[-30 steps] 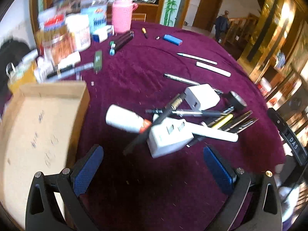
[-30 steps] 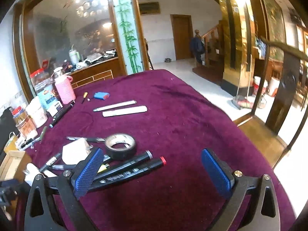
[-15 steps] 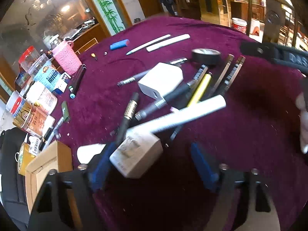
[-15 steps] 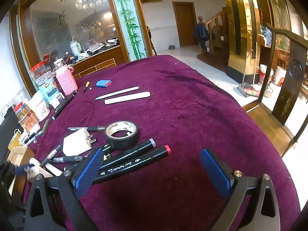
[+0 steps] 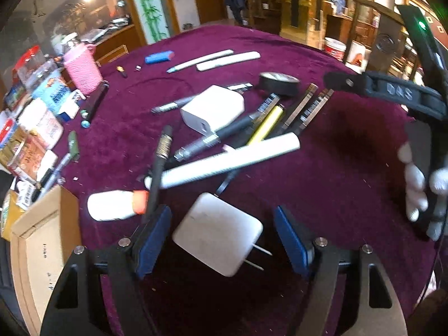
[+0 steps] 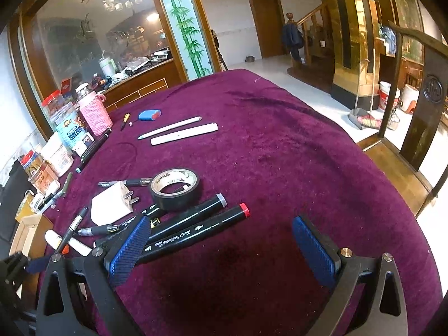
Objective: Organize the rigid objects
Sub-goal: 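Lift the white charger with the left tool toward the cardboard box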
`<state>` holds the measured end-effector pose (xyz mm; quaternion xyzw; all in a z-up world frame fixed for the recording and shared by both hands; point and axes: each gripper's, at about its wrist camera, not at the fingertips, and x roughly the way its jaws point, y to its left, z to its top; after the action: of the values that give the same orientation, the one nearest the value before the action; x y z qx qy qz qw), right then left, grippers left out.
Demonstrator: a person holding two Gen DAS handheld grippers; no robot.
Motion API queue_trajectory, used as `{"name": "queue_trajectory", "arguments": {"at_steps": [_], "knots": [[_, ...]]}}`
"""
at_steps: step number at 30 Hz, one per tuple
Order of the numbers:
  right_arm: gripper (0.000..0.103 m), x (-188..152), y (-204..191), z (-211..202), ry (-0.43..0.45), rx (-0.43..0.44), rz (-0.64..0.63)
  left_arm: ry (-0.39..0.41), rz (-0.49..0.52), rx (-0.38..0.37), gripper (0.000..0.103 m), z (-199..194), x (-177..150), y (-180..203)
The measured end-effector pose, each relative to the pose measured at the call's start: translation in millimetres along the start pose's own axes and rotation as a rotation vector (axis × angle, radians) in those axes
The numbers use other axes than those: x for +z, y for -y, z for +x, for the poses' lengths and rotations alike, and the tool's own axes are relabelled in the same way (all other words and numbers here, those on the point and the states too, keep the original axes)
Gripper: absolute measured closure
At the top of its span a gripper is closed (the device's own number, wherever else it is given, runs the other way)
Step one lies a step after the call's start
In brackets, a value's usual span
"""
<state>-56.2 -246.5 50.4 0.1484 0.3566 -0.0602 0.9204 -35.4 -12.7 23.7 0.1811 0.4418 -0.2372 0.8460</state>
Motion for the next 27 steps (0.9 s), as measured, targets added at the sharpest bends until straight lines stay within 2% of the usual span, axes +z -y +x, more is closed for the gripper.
{"name": "queue_trajectory", "arguments": {"at_steps": [4,10,15,17,20,27], "knots": [[0.001,0,1,2,-0.009,0.003,0.008,-0.032,0.007,-0.014,0.028,6,-4,0],[0.001,0,1,3,-0.020,0.006,0.013,-0.052,-0.084,-0.061,0.021,18,-2,-10],[0.001,0,3,7,-0.038,0.011,0.026,-0.056,-0.126,-0.038,0.020,17,-3,-8],[0.001,0,4,8,-0.047,0.015,0.033,-0.055,-0.141,-0.038,0.023,14,-5,-7],[0.001,-1,7,11,-0.059,0.021,0.049,-0.039,-0.158,-0.025,0.037,9,-9,-6],[0.001,-2,13,16,-0.088,0.027,0.087,0.040,-0.338,-0.166,0.037,-18,-27,-19]]}}
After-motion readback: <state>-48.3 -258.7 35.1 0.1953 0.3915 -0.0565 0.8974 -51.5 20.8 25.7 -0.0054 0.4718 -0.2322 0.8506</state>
